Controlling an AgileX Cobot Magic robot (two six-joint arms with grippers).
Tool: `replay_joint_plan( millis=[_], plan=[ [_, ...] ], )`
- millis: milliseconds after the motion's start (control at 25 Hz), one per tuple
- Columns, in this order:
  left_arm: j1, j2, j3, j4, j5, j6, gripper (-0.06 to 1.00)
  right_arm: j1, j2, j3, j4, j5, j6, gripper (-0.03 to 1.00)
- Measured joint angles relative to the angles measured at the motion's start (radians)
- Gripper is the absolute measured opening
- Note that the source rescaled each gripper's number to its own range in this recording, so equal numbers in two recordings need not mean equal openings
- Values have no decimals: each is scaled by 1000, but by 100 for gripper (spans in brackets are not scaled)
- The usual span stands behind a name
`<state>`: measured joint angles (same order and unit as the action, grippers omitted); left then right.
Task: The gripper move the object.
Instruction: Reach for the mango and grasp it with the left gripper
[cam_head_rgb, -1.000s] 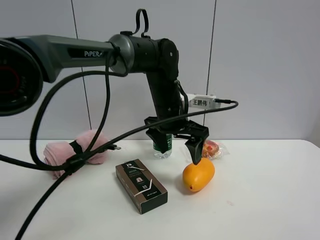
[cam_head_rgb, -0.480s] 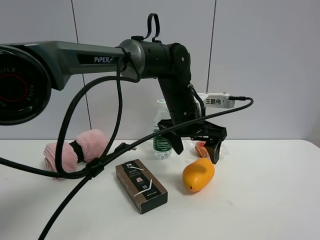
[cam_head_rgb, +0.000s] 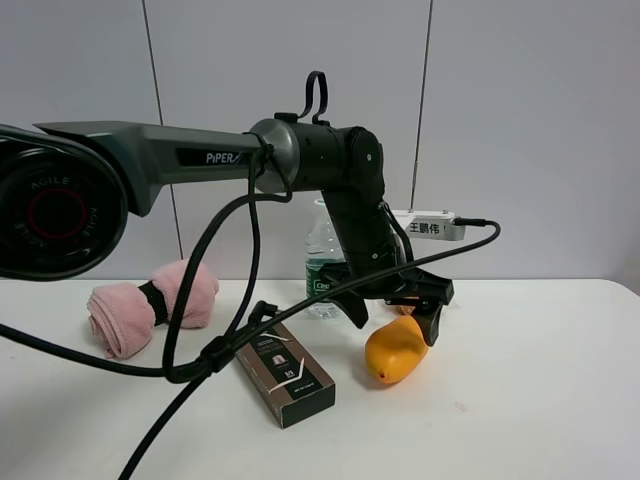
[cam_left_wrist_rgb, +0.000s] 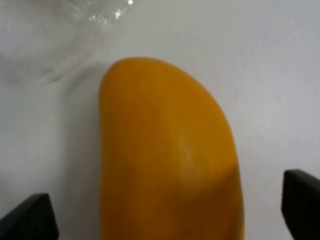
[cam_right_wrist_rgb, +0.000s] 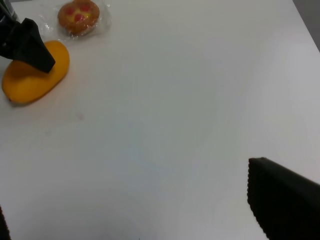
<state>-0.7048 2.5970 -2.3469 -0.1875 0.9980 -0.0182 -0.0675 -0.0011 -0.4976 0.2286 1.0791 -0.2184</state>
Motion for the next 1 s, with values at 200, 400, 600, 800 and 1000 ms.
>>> replay_joint_plan(
  millis=[200,400,600,800,1000],
  plan=[
    [0,9,0,0,-17,8,82,0,0,0,0,0,0,100],
    [0,11,0,0,-32,40,82,0,0,0,0,0,0,100],
    [0,42,0,0,-36,47,82,0,0,0,0,0,0,100],
    [0,53,0,0,-52,63,82,0,0,0,0,0,0,100],
    [0,70,-1,0,-60,70,82,0,0,0,0,0,0,100]
  ],
)
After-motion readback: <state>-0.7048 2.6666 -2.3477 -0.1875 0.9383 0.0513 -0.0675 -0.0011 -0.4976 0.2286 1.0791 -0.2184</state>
